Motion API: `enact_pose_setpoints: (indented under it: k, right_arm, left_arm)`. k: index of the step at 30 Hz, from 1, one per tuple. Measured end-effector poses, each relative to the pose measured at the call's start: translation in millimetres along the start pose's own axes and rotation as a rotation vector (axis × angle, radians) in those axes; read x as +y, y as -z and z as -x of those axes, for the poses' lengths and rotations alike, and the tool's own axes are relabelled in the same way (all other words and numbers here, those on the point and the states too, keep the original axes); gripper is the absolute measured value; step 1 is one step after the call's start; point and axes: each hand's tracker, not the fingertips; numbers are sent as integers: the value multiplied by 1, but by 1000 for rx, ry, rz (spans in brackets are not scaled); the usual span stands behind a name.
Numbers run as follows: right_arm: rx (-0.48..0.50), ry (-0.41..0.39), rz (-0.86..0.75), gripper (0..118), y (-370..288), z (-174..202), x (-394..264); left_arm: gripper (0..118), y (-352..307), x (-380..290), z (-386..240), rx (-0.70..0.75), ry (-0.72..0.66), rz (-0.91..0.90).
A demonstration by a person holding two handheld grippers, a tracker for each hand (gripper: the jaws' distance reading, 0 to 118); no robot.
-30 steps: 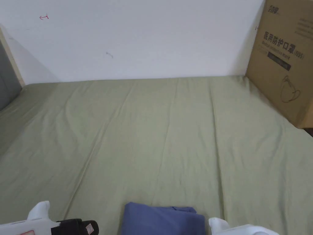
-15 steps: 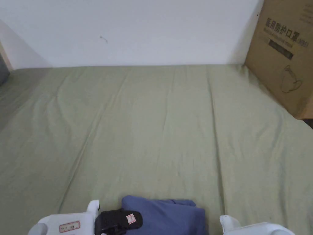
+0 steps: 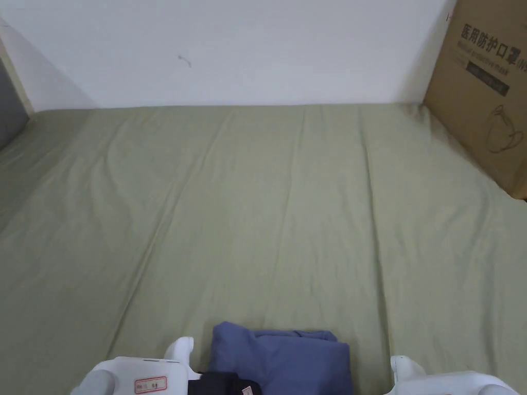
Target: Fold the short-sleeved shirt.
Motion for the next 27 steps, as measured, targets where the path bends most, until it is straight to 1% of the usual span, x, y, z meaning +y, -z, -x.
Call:
enact_pose_setpoints:
  k: [1, 4, 6, 8, 10, 13, 15, 16, 17, 18, 19, 20, 21, 22, 23, 24, 25, 27]
  right_arm:
    - [-25, -39, -8, 0, -7, -5, 5]
    - [-48, -131, -47, 0, -28, 17, 9]
    - [-47, -170, -74, 0, -43, 34, 9]
    - [-54, -198, -102, 0, -54, 45, 9]
    - [-70, -208, -143, 0, -64, 53, 9]
    - [-57, -202, -167, 0, -72, 59, 8]
    - [-68, -210, -168, 0, -74, 62, 8]
    - [-91, -217, -169, 0, -75, 62, 8]
    - [-120, -227, -168, 0, -75, 55, 12]
    - [-135, -236, -165, 0, -75, 54, 12]
    - [-142, -242, -163, 0, -74, 54, 12]
    - [-145, -239, -164, 0, -74, 53, 12]
    - [-146, -235, -163, 0, -74, 53, 12]
    - [-146, -226, -161, 0, -74, 51, 12]
    - [-141, -217, -159, 0, -74, 51, 12]
    - [-138, -213, -159, 0, -75, 50, 12]
    - [-135, -213, -161, 0, -76, 58, 7]
    - [-140, -222, -169, 0, -79, 61, 6]
  left_arm:
    - [23, -11, 1, -14, 9, 57, -15]
    - [23, -64, 7, -45, 56, 208, -91]
    - [23, -103, 16, -53, 134, 256, -123]
    - [23, -145, 27, -46, 245, 247, -141]
    - [23, -180, 35, -37, 398, 252, -157]
    - [23, -221, 46, -20, 611, 215, -146]
    - [23, -236, 51, -6, 877, 236, -98]
    - [23, -239, 52, -3, 980, 270, -76]
    - [24, -244, 53, 2, 1072, 295, -62]
    - [36, -247, 54, 7, 1143, 312, -50]
    - [72, -253, 57, 17, 1168, 287, -71]
    - [72, -259, 58, 25, 1177, 246, -95]
    - [83, -264, 59, 30, 1177, 199, -121]
    - [98, -271, 61, 34, 1224, 176, -150]
    - [105, -278, 65, 44, 1262, 167, -169]
    - [103, -283, 66, 45, 1289, 182, -190]
    - [103, -288, 65, 41, 1310, 213, -213]
    - [103, -295, 64, 35, 1368, 247, -231]
